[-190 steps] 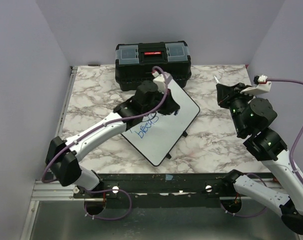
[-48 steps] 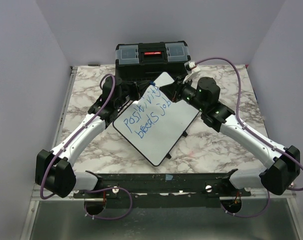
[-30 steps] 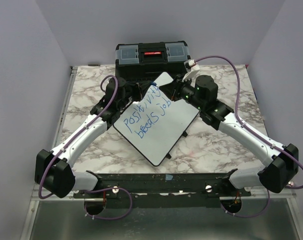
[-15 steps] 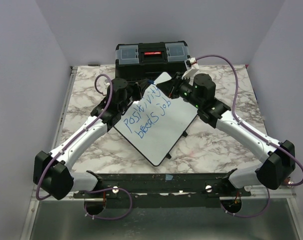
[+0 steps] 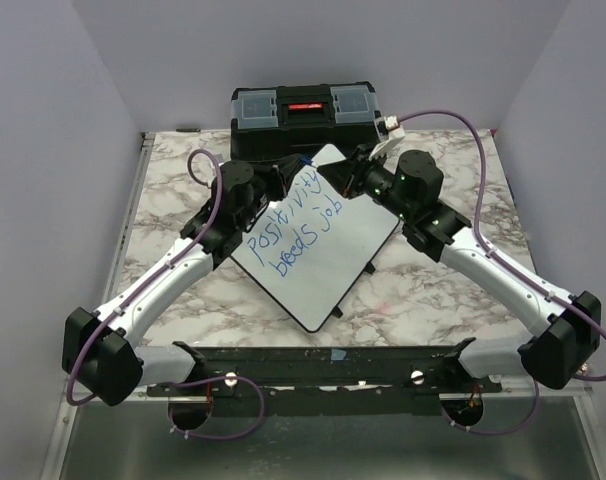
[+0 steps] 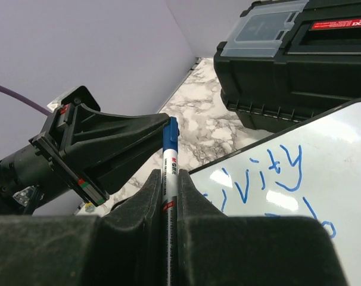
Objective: Write a sentence on the whiteboard
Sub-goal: Insert the whiteboard marker without the cap into the pen cap, then put down the whiteboard marker at the center of the board.
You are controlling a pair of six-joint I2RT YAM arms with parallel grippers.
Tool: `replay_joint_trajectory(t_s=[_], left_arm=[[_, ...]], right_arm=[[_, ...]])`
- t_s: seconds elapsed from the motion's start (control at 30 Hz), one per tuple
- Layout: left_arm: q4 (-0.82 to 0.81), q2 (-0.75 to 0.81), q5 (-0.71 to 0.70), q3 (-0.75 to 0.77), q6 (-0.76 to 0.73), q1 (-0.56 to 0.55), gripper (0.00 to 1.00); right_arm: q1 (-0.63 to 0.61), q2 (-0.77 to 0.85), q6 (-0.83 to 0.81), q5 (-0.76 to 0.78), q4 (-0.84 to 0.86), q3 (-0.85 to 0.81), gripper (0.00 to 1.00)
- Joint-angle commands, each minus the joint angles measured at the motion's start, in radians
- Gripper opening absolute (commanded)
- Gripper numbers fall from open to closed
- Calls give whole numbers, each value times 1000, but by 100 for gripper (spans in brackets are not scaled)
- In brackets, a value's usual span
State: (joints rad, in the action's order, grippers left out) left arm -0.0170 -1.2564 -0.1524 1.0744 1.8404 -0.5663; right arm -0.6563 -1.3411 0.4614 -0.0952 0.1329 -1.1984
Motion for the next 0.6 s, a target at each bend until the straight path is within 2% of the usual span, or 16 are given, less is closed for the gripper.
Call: replay_joint_trajectory(t_s=[0.0,0.03,0.1,0.3,0.43,0.5,0.57], left_arm=[[-110,47,180,-27,-33,-74,0],[-108,47,178,-24,-45,-73,2],[-104,46,175,-18,-64,-73,12],[-151,45,160,-33,-111,-74,54],[-175,36,160,-31,-146,-73,76],[-175,31,160,-27,-159,-74,84],[-175,32,160,-29,-168,-74,87]], right_arm=[[-3,4,-60,112,-6,30,1],[-3,13,-64,136,-12,31,1],[-3,26,-70,167,-24,33,1],[-3,74,-84,246,-49,45,1],[-3,92,-90,322,-78,39,0],[-3,99,-91,377,-98,34,1],[-3,106,-90,438,-120,33,1]])
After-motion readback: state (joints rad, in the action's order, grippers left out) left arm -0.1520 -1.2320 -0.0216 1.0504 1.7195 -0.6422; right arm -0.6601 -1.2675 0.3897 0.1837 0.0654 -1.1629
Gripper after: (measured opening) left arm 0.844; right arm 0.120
